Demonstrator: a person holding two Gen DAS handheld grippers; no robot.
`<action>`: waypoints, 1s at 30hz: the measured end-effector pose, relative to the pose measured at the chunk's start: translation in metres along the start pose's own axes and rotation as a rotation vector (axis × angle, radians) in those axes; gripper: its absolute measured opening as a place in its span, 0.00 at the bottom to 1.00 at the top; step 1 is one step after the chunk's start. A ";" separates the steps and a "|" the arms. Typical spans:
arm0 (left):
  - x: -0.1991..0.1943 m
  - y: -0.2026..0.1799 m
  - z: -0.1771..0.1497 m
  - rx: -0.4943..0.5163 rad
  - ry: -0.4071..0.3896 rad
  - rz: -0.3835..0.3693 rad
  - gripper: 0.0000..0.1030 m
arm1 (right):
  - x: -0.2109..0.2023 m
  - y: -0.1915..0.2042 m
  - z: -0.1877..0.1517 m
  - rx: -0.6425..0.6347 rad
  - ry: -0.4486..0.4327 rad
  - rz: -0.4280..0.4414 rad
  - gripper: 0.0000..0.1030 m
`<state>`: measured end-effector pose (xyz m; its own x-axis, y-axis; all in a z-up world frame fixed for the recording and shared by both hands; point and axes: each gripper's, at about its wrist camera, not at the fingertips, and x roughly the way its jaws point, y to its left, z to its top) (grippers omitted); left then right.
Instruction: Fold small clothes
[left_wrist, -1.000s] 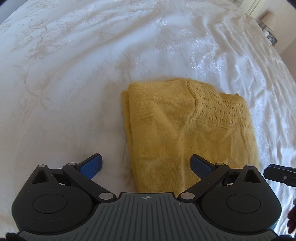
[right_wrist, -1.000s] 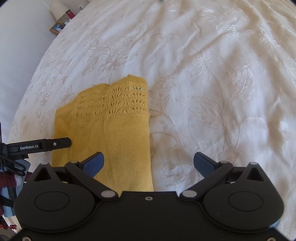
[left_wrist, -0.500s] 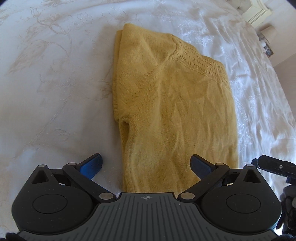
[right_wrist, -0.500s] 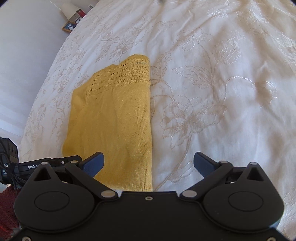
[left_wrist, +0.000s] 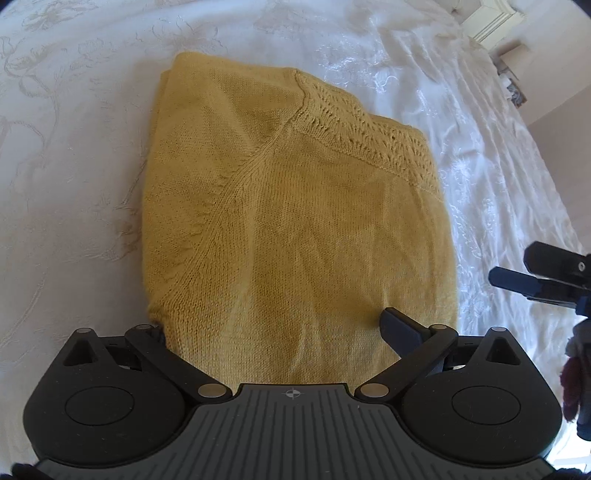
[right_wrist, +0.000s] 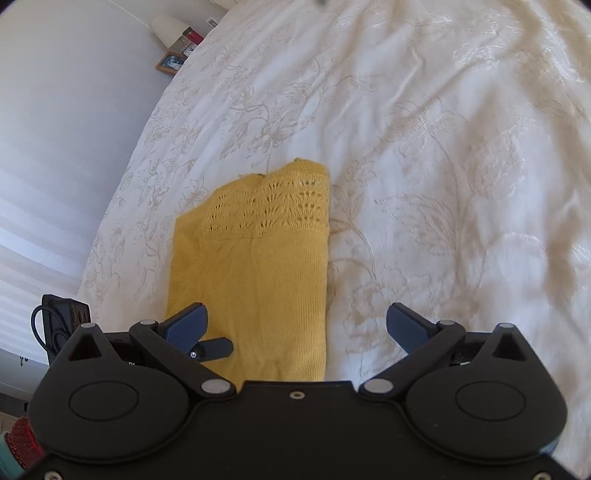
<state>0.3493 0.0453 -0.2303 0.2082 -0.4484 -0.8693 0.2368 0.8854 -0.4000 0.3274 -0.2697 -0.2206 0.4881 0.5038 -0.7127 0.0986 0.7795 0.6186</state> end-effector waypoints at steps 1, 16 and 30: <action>0.000 0.001 0.000 -0.007 -0.003 -0.006 1.00 | 0.007 0.000 0.006 -0.003 0.005 0.011 1.00; 0.001 0.011 -0.002 -0.103 0.006 -0.187 1.00 | 0.109 0.004 0.054 -0.021 0.114 0.204 1.00; -0.001 0.022 -0.002 -0.170 0.033 -0.231 0.18 | 0.102 0.008 0.054 -0.021 0.194 0.131 0.51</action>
<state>0.3520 0.0660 -0.2387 0.1359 -0.6387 -0.7573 0.1112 0.7694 -0.6290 0.4248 -0.2327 -0.2704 0.3195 0.6616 -0.6784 0.0266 0.7093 0.7044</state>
